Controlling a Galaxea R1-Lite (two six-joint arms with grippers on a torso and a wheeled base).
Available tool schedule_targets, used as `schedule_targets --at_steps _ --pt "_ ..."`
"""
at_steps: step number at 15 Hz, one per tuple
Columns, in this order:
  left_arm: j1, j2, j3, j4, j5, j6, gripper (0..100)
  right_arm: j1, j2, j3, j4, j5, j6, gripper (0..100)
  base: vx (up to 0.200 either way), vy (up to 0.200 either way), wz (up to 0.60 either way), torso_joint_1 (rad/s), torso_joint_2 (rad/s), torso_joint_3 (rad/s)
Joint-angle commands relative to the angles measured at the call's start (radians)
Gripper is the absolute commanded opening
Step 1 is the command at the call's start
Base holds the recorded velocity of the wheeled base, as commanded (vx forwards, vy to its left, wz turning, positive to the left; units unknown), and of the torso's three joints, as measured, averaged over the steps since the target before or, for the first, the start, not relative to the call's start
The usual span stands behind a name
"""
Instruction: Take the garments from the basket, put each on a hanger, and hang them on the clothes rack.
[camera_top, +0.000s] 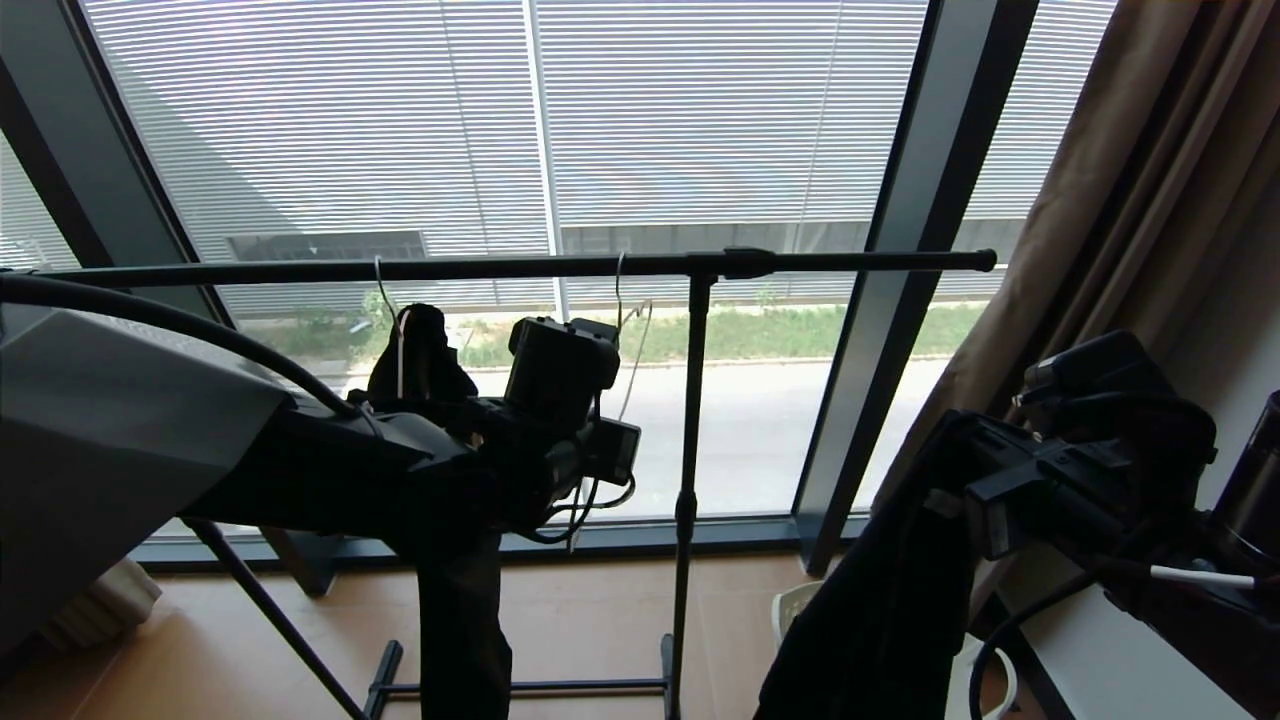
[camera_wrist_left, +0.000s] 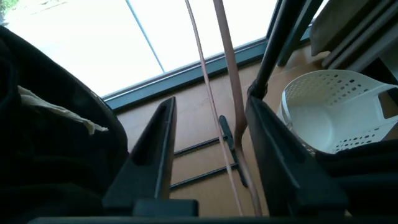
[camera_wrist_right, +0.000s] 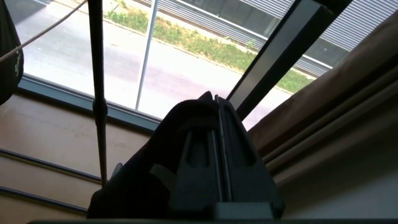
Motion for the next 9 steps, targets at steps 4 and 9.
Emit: schedule_targets --at_steps 4,9 --pt "0.001 -0.018 0.002 -0.003 0.001 -0.008 0 0.005 0.005 0.003 0.000 -0.002 -0.001 0 0.000 0.000 0.00 0.000 0.00 0.000" --pt "0.014 -0.082 0.005 -0.001 0.001 -0.006 0 0.005 0.005 0.008 0.000 -0.002 -0.001 0 0.000 0.000 0.00 0.000 0.00 0.000"
